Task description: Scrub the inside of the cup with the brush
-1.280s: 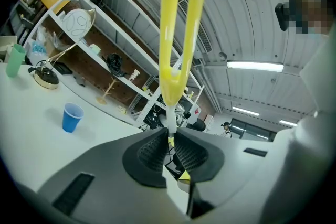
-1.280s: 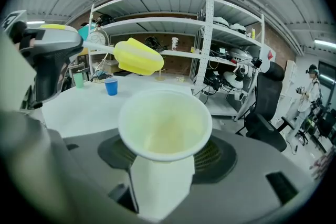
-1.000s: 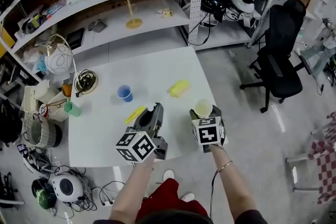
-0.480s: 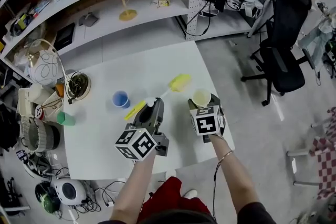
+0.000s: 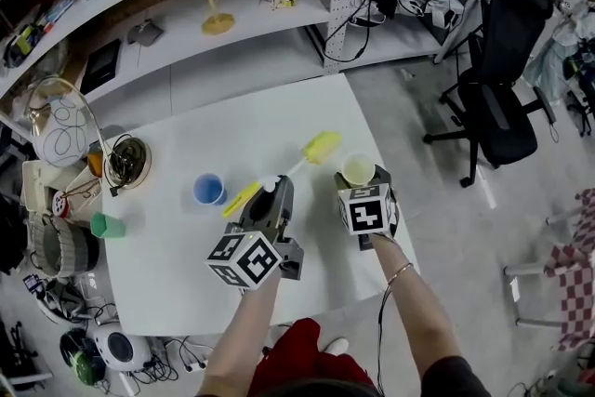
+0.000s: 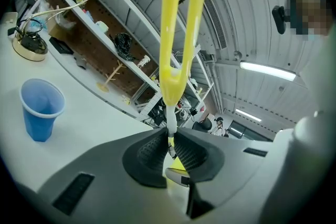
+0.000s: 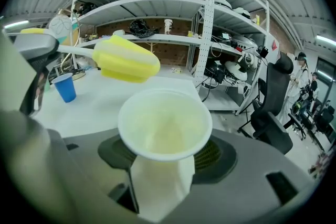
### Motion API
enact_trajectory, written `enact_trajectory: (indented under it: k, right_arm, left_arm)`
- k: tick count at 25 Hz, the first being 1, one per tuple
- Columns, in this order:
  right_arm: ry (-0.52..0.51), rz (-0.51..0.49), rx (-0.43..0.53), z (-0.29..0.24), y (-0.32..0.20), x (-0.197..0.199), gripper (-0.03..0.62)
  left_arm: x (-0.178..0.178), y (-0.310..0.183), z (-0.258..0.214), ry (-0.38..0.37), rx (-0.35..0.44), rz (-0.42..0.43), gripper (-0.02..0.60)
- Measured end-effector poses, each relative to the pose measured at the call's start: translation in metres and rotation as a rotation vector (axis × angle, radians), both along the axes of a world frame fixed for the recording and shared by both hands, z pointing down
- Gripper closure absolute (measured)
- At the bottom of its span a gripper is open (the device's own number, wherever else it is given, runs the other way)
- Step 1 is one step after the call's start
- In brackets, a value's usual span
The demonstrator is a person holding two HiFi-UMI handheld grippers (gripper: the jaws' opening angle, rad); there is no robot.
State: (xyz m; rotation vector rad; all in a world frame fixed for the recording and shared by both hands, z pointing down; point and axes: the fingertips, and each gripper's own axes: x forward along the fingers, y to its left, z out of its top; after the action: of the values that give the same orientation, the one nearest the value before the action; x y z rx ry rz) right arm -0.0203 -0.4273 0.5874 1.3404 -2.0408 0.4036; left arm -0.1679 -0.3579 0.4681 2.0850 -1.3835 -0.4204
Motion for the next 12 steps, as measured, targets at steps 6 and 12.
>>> enact_trajectory:
  k: [6, 12]
  right_arm:
    - [0.025, -0.004, 0.004, 0.002, -0.015, 0.000, 0.301]
    - [0.020, 0.016, -0.010, 0.009, -0.024, -0.004, 0.301]
  left_arm:
    - [-0.005, -0.008, 0.005, 0.022, -0.005, -0.008, 0.540]
    - [-0.012, -0.016, 0.006, 0.026, 0.000, -0.003, 0.539]
